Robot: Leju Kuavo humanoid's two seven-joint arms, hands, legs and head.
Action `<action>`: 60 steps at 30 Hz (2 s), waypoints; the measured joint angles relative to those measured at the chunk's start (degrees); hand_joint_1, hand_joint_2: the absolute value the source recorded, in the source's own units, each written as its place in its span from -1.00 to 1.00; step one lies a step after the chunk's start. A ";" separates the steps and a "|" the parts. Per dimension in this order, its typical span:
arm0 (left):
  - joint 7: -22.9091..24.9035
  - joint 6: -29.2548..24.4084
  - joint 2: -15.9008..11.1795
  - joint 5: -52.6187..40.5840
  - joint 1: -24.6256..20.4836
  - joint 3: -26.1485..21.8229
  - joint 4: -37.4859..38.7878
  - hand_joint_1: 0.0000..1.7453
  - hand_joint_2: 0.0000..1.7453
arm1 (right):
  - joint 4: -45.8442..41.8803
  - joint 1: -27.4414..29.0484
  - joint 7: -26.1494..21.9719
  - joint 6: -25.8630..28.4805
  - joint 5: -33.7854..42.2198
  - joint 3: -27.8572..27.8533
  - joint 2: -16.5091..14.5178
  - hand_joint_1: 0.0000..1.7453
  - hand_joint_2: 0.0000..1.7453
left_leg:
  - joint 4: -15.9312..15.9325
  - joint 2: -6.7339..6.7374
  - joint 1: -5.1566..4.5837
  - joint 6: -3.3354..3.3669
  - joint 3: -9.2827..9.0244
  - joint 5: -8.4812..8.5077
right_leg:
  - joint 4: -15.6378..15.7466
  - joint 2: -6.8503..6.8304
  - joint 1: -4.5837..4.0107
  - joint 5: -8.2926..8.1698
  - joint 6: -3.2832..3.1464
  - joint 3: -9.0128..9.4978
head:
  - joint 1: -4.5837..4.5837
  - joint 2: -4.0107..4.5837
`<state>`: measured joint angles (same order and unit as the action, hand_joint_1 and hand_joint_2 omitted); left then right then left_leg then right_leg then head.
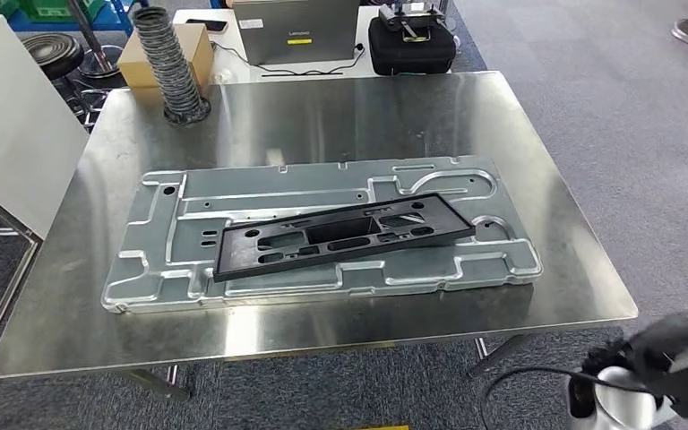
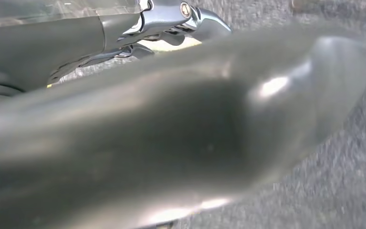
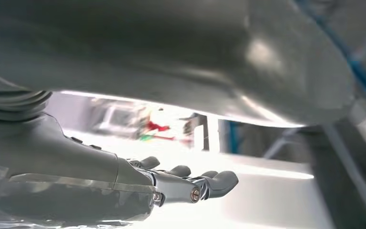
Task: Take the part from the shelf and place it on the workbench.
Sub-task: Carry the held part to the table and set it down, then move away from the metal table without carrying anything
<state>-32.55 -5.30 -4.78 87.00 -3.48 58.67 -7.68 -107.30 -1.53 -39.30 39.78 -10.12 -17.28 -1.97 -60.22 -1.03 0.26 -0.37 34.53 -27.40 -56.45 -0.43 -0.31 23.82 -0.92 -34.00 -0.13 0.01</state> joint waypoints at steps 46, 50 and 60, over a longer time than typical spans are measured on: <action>0.57 1.09 1.63 1.03 -0.83 7.13 0.34 -1.00 -1.00 | 82.43 0.37 39.48 -10.06 -69.88 -48.53 -3.51 -1.00 -1.00 | 5.55 1.55 0.01 1.10 -9.72 -2.48 | -0.82 -0.04 0.50 -2.35 2.15 -2.84 | -0.69 -0.01; 1.44 1.72 1.68 0.24 -0.90 8.56 0.34 -1.00 -1.00 | 88.98 -0.86 50.30 -20.15 -70.77 -49.68 -3.61 -1.00 -1.00 | 5.66 1.96 0.20 1.82 -6.07 0.77 | -12.56 0.21 1.09 8.69 3.17 -5.70 | -0.28 -0.01; 4.44 3.96 2.17 -1.55 -1.22 11.39 0.34 -1.00 -1.00 | 94.34 -4.04 58.97 -30.12 -67.61 -53.49 -5.52 -1.00 -1.00 | 2.88 2.15 0.41 -1.07 1.03 6.07 | 1.43 0.25 1.51 7.38 2.20 9.69 | 0.01 -0.01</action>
<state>-28.11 -1.34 -2.61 85.45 -4.70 70.06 -7.34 -12.96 -5.57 19.67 9.66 -77.73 -70.77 -7.49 -57.34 1.12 0.67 -1.44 35.56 -21.33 -55.02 -0.18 1.19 31.20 1.27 -24.31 -0.12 0.00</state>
